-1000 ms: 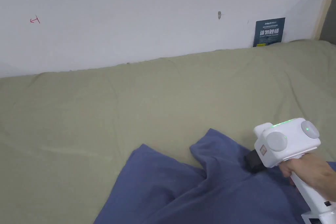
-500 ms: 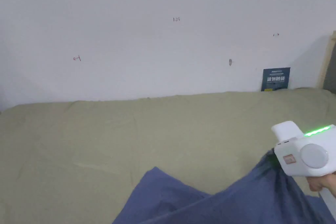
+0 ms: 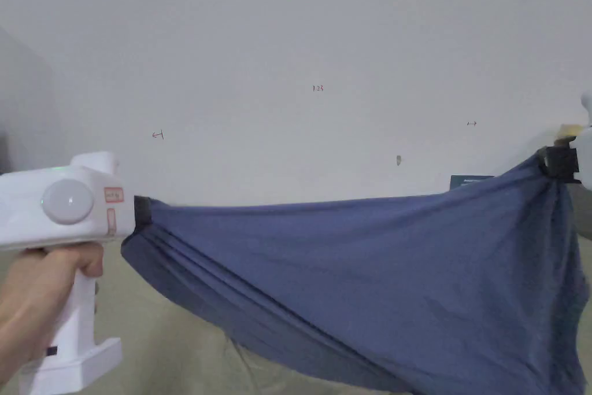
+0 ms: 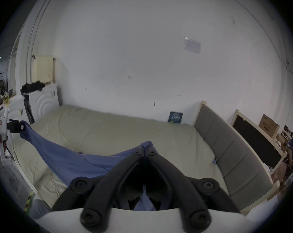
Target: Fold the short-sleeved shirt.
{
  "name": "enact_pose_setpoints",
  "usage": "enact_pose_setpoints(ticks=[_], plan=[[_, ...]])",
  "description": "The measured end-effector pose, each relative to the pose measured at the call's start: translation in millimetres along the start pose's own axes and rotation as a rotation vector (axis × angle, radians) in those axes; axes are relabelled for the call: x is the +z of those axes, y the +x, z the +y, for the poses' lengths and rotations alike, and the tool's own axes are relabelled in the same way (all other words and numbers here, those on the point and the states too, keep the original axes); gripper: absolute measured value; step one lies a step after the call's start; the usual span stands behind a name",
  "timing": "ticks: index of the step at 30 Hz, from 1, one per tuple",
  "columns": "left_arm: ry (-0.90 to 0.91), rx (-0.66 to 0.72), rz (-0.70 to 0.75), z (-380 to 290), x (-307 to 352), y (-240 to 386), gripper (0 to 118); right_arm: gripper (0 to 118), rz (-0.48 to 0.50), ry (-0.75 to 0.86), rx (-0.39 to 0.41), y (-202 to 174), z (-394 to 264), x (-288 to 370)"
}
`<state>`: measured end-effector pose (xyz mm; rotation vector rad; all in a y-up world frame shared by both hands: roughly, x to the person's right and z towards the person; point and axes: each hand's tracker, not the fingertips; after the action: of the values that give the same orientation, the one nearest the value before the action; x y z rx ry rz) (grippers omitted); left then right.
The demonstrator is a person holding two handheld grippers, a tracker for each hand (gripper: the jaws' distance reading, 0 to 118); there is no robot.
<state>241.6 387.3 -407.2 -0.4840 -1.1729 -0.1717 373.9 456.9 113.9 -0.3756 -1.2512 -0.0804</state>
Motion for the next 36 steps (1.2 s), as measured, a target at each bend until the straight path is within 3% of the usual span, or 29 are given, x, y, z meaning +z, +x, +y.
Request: enact_pose_setpoints(ticks=[12, 23, 32, 36], plan=[[0.114, -0.101, 0.100, 89.9, 46.1, 31.6, 0, 2, -0.015, 0.104, -0.053, 16.9, 62.4, 12.6], [0.086, -0.107, 0.146, 103.3, 10.9, 22.9, 0, 2, -0.029, 0.089, -0.046, 7.1, 87.5, -34.6], [0.109, -0.118, 0.185, 144.8, -35.9, 37.5, 0, 2, -0.040, 0.072, -0.098, 16.8, 124.8, -98.1], [0.116, -0.137, 0.218, 168.0, -65.2, 48.0, 0, 2, -0.070, 0.084, -0.060, 15.8, 154.3, -129.1]])
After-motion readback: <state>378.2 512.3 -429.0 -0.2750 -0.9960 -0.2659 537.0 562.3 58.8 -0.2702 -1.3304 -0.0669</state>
